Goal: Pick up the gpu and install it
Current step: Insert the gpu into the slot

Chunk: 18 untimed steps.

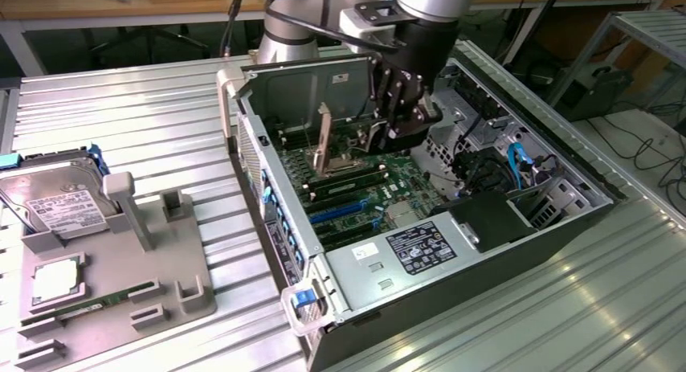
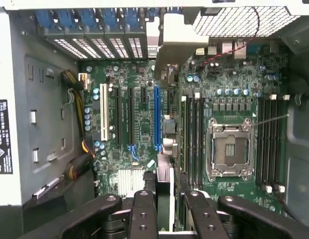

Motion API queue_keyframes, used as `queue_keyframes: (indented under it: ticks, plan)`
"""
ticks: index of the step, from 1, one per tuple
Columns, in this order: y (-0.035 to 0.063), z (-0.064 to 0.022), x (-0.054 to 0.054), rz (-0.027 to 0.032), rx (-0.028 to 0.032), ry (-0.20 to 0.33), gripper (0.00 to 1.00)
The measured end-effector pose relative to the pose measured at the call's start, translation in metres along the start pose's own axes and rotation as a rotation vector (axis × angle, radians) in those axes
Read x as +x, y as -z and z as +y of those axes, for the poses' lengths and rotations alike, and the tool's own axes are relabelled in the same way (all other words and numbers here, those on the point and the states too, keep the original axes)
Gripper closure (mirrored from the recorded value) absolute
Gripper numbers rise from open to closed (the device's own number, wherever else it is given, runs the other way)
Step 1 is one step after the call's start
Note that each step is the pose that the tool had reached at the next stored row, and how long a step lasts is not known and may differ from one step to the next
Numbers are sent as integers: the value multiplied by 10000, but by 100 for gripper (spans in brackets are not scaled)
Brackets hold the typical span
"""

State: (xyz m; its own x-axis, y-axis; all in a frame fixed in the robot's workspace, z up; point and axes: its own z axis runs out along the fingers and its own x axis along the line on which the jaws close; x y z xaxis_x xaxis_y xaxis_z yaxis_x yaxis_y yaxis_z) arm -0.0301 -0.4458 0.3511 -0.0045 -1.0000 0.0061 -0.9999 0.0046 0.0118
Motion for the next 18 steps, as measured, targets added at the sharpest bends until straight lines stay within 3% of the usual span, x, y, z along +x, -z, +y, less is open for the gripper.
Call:
queue_keyframes:
  ticks: [8,13,18]
  plan:
    - [-160,105,-19,1,4,133,73]
    - [-231,120,-19,5,16,326,73]
    - [-332,145,-34,10,16,127,73]
